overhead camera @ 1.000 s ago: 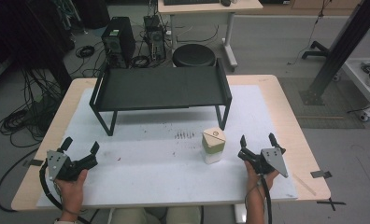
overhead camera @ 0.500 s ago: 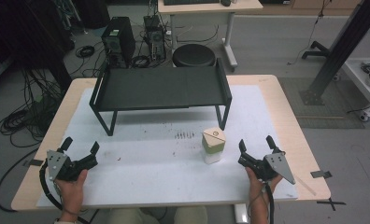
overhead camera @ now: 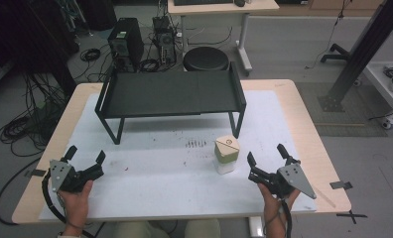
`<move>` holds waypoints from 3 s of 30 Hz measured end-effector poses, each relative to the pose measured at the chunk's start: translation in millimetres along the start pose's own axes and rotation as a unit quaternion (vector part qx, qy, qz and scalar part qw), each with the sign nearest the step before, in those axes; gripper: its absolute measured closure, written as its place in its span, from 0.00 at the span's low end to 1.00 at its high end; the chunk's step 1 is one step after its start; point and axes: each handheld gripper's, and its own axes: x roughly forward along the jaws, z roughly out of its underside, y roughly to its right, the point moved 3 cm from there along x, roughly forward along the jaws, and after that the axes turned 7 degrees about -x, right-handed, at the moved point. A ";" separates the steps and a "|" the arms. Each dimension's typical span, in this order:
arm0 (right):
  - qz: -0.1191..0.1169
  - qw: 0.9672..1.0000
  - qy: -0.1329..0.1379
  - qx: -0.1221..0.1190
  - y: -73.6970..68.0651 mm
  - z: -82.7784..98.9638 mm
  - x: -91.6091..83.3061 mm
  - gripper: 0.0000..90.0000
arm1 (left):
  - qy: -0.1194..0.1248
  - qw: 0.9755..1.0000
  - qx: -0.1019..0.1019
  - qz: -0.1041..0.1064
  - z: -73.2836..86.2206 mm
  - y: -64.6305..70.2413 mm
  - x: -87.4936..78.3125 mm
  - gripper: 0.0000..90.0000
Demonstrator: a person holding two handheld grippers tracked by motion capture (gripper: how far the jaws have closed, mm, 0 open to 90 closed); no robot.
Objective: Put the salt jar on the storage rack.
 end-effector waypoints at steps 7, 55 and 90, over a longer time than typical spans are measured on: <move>-0.015 1.000 0.012 0.023 -10.7 -9.7 -5.2 0.04 | 0.000 1.000 0.000 0.000 0.0 -0.1 -0.1 0.03; -0.051 0.999 -0.009 -0.014 -78.9 0.2 12.4 0.02 | 0.000 1.000 -0.001 0.004 0.0 -0.1 -0.4 0.03; -0.045 0.998 -0.035 0.002 -85.0 33.9 43.8 0.02 | 0.000 1.000 -0.001 0.005 0.0 0.0 -0.5 0.03</move>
